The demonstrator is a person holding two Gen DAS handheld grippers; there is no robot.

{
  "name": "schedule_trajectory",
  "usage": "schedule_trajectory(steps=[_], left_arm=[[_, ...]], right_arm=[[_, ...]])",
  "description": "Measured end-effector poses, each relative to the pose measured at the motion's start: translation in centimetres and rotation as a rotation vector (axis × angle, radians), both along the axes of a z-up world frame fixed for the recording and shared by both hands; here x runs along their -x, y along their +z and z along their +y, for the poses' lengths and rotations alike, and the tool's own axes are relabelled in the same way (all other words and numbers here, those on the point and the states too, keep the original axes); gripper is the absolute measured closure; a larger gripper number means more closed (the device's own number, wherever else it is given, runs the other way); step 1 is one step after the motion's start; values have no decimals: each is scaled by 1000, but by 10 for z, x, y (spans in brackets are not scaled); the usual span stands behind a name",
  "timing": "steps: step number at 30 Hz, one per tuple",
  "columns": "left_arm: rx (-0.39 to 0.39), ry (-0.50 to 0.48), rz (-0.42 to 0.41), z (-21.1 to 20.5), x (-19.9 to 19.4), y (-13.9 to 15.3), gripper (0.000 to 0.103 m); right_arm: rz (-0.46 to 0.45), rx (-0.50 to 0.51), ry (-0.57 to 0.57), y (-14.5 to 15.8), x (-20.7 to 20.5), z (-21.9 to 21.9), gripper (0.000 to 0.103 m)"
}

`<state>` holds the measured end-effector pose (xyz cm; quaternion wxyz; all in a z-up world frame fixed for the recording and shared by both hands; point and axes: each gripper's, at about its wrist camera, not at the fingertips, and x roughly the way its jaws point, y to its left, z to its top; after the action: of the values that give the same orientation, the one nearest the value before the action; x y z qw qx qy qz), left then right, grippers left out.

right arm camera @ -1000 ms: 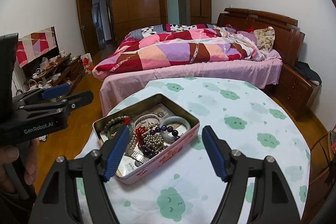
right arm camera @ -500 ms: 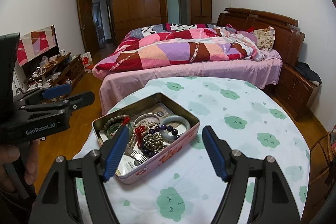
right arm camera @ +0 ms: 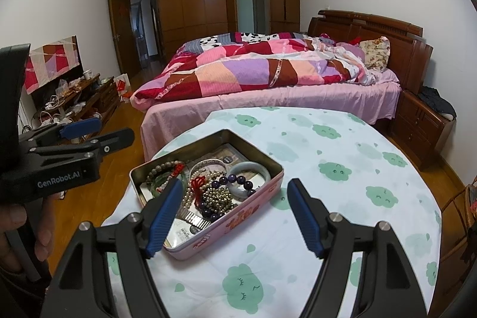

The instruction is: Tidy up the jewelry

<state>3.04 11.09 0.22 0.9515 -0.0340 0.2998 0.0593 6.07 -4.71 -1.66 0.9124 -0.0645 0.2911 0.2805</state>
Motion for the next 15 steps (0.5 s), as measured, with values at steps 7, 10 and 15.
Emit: schedule_trajectory(steps=[7,10,15], left_arm=[[-5,0,6,0,0,-2,28],[-9,7,6,-1,-1,-2,28],[-17,30,17,-1,-3,-4,28]], right_arm=[[-1,-3,-4,-5,1,-2,28],[-1,-3,-4,-5,0,-2,27],[1,-2,-4,-5,1,-3,27]])
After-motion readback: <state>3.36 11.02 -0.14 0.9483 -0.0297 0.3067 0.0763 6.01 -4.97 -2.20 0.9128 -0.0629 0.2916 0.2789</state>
